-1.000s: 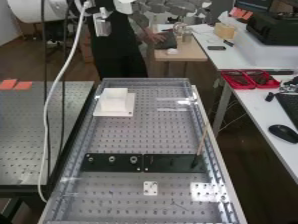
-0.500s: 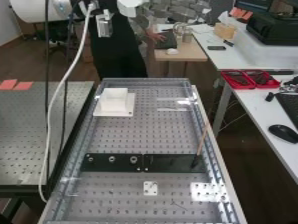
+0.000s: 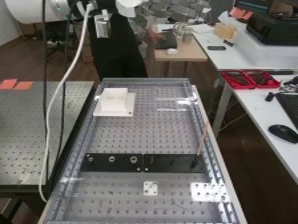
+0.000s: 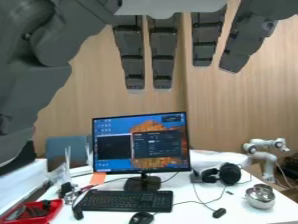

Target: Grab the drill bit and place it in the clear container

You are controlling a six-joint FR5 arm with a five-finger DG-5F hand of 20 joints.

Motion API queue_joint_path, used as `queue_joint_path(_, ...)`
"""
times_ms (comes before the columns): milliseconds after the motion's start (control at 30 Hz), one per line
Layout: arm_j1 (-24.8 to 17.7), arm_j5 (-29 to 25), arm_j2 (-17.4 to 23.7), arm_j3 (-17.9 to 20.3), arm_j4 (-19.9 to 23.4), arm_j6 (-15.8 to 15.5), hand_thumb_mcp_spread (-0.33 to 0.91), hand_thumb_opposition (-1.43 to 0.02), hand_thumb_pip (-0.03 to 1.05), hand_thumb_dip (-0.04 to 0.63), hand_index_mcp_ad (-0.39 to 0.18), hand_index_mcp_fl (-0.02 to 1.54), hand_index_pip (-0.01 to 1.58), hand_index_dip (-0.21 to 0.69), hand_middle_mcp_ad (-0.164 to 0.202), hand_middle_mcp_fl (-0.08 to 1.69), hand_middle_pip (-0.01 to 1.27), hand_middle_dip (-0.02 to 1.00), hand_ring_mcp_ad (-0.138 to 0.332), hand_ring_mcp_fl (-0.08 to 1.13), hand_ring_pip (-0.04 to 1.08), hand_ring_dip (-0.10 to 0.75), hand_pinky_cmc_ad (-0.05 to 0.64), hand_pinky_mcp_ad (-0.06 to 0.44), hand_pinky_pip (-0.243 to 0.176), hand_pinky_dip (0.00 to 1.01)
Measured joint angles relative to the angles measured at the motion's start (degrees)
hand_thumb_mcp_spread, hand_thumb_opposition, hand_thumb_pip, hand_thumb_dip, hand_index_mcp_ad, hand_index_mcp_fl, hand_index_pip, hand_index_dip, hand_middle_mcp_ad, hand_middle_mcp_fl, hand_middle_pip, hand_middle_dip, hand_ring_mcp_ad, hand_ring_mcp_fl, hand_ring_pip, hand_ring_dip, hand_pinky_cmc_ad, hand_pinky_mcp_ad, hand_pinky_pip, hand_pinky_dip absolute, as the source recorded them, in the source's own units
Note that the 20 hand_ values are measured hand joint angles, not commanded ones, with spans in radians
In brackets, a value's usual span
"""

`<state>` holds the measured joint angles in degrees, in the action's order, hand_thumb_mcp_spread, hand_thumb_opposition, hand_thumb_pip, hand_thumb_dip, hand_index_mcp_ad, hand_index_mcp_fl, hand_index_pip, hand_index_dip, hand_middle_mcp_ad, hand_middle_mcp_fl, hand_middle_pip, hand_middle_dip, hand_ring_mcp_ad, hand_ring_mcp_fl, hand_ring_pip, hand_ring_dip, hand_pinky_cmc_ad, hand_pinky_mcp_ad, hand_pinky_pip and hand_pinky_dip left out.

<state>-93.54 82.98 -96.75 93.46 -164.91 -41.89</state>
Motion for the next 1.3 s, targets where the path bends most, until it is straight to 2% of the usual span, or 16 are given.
queue_joint_path(267, 0.3, 0.4, 0.0, -0.3, 0.1, 0.0, 0.24, -0.70, 0.26, 0.035, -0.012, 0.40, 0.04, 0.405, 0.086, 0.30, 0.12, 0.25, 0.225, 0.05, 0.12, 0.058, 0.363, 0.271, -0.059, 0.17)
queue_joint_path(400, 0.2, 0.0, 0.2, -0.3, 0.3, -0.4, 0.24, -0.70, 0.26, 0.037, 0.000, 0.40, 0.04, 0.405, 0.093, 0.29, 0.12, 0.25, 0.232, 0.05, 0.12, 0.058, 0.363, 0.264, -0.059, 0.17)
queue_joint_path(600, -0.6, -1.3, 1.0, 0.5, 0.6, -3.1, 0.24, -0.70, 0.26, 0.035, 0.000, 0.27, 0.04, 0.379, 0.087, 0.21, 0.12, 0.23, 0.232, 0.05, 0.12, 0.058, 0.363, 0.262, -0.059, 0.17)
queue_joint_path(700, -1.1, -2.6, 1.3, 0.8, -0.5, -4.2, 0.23, -0.70, 0.22, 0.037, 0.000, 0.22, 0.04, 0.318, 0.087, 0.21, 0.12, 0.21, 0.251, 0.05, 0.12, 0.058, 0.363, 0.246, -0.063, 0.17)
queue_joint_path(800, -1.6, -3.7, 2.3, 2.2, -0.3, -5.3, 0.21, -0.70, 0.21, 0.037, 0.000, 0.17, 0.06, 0.300, 0.098, 0.21, 0.12, 0.20, 0.257, 0.07, 0.12, 0.058, 0.363, 0.248, -0.059, 0.17)
queue_joint_path(967, -2.4, -5.8, 5.2, 5.6, 3.1, -6.8, 0.19, -0.70, 0.21, 0.030, 0.012, 0.18, 0.07, 0.251, 0.105, 0.21, 0.14, 0.20, 0.265, 0.06, 0.12, 0.058, 0.363, 0.248, -0.063, 0.17)
queue_joint_path(1300, -2.8, -5.5, 6.1, 6.6, 3.9, -6.1, 0.17, -0.70, 0.22, 0.030, 0.005, 0.20, 0.08, 0.246, 0.098, 0.27, 0.14, 0.19, 0.264, 0.08, 0.12, 0.058, 0.360, 0.251, -0.059, 0.17)
